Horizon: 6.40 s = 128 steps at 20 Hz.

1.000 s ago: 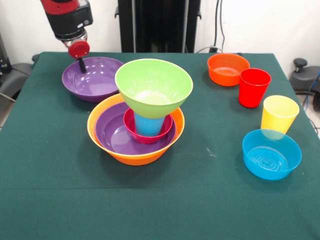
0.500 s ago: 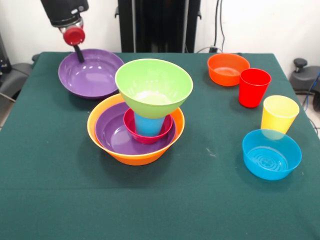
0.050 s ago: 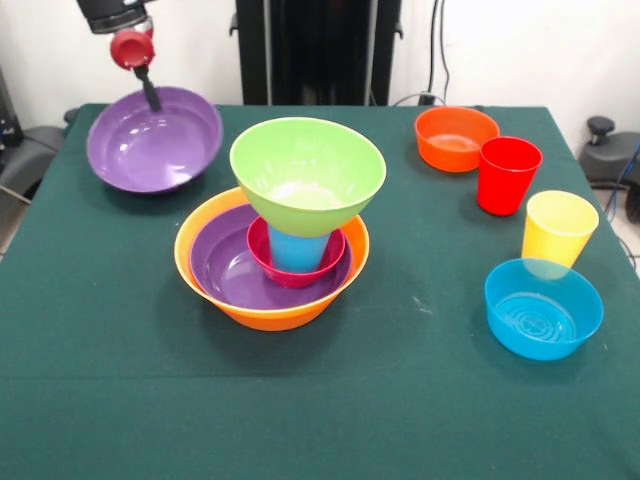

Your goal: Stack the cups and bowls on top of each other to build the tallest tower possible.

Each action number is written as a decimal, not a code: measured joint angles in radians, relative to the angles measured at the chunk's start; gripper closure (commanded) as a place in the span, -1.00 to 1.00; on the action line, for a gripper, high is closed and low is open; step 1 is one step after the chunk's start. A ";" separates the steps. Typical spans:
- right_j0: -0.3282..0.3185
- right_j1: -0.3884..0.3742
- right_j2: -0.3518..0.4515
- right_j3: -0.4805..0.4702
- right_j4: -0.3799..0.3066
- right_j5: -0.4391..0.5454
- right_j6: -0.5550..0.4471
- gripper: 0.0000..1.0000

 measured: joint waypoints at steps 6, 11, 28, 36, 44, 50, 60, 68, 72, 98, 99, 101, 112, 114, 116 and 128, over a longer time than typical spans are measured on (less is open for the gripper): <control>-0.163 0.046 0.104 0.041 -0.071 -0.001 0.000 1.00; -0.317 0.124 0.216 0.074 -0.142 -0.001 0.000 1.00; -0.412 0.108 0.512 0.176 -0.209 -0.005 0.000 1.00; -0.382 -0.067 0.628 0.220 -0.209 -0.110 0.000 1.00; -0.251 -0.211 0.636 0.228 -0.200 -0.246 0.000 1.00; -0.124 -0.261 0.620 0.228 -0.175 -0.302 0.000 1.00; 0.005 -0.271 0.595 0.229 -0.087 -0.326 0.000 1.00; -0.037 -0.252 0.639 0.229 0.029 -0.314 0.000 1.00; -0.053 -0.253 0.668 0.229 0.085 -0.285 0.000 1.00; 0.069 0.001 0.630 0.175 0.120 -0.262 0.000 1.00; 0.069 0.003 0.630 0.173 0.120 -0.262 0.000 1.00; 0.067 0.005 0.630 0.167 0.120 -0.262 0.000 1.00; 0.065 -0.013 0.608 0.132 0.120 -0.262 0.000 1.00; 0.065 -0.014 0.600 0.125 0.120 -0.262 0.000 1.00; 0.067 -0.017 0.586 0.114 0.120 -0.262 0.000 1.00; 0.115 -0.020 0.510 0.073 0.114 -0.262 0.000 1.00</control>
